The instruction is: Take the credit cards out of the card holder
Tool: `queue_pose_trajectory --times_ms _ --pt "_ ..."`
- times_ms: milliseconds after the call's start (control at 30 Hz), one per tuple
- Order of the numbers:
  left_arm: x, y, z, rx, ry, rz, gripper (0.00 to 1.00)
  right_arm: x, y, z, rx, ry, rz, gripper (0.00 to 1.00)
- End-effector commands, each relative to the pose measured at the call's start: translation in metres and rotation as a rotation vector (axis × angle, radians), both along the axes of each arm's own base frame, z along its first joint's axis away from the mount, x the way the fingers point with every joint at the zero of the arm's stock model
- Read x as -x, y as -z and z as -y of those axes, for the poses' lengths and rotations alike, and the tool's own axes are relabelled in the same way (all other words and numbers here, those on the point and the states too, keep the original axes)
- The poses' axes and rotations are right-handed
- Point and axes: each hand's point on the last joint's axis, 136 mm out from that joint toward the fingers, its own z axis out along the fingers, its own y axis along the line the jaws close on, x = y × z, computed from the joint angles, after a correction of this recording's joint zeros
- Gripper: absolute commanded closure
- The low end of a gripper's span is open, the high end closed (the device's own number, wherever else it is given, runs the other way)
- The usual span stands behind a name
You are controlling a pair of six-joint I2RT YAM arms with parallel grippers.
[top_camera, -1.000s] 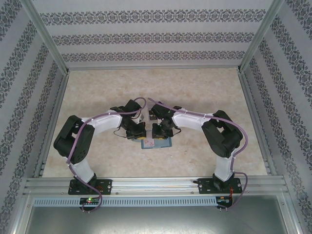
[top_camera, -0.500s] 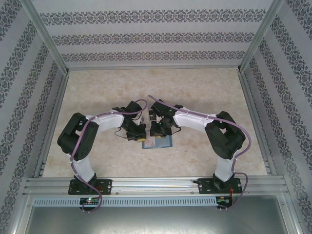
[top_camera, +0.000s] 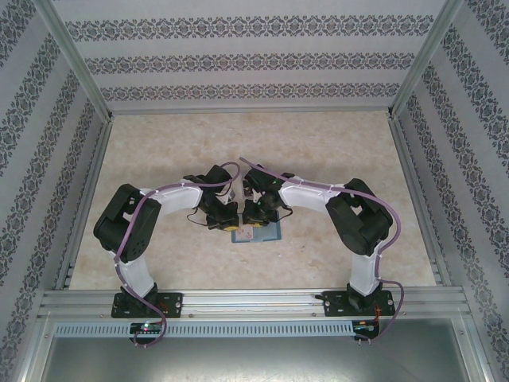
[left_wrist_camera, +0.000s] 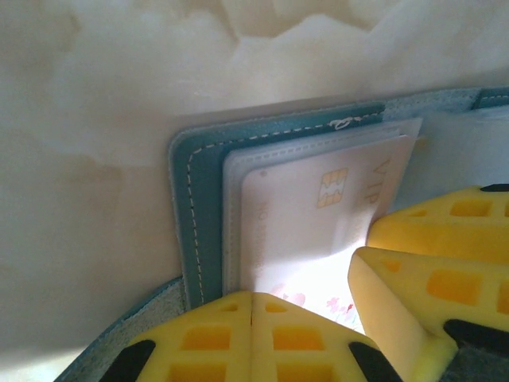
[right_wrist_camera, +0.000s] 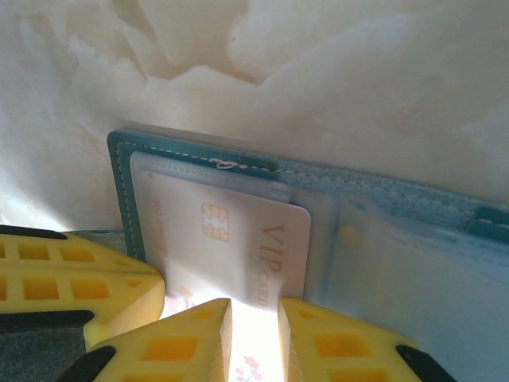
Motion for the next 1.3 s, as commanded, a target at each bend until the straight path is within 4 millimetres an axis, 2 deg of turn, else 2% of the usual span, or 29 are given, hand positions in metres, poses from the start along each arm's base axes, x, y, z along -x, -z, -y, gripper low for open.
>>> queue_pose_trajectory --times_ms 0,233,400,600,767,1000,1267 --pt "0.004 0.005 -0.004 -0.037 0.010 -0.007 1.00 -0.003 0.006 0.011 0.067 0.013 0.004 0.74" --pt "0.002 0.002 -0.008 -0.068 0.015 0.003 1.00 -0.004 0.005 0.024 0.141 0.006 0.024 0.72" --pt "-0.001 -0.005 -0.007 -0.063 0.016 0.016 1.00 -0.004 0.004 0.024 0.142 0.003 0.023 0.71" --pt "-0.003 -0.012 -0.006 -0.056 0.014 0.028 1.00 -0.008 -0.015 0.014 0.069 0.013 0.058 0.74" --pt "-0.003 -0.008 -0.005 -0.058 0.016 0.017 1.00 -0.008 -0.020 -0.001 -0.017 0.019 0.041 0.74" --pt "-0.001 -0.005 -0.006 -0.059 0.016 0.011 1.00 -0.008 -0.013 -0.010 -0.047 0.021 0.016 0.75" --pt "-0.001 -0.004 -0.006 -0.059 0.015 0.010 1.00 -0.005 0.005 0.001 0.022 0.018 -0.010 0.75"
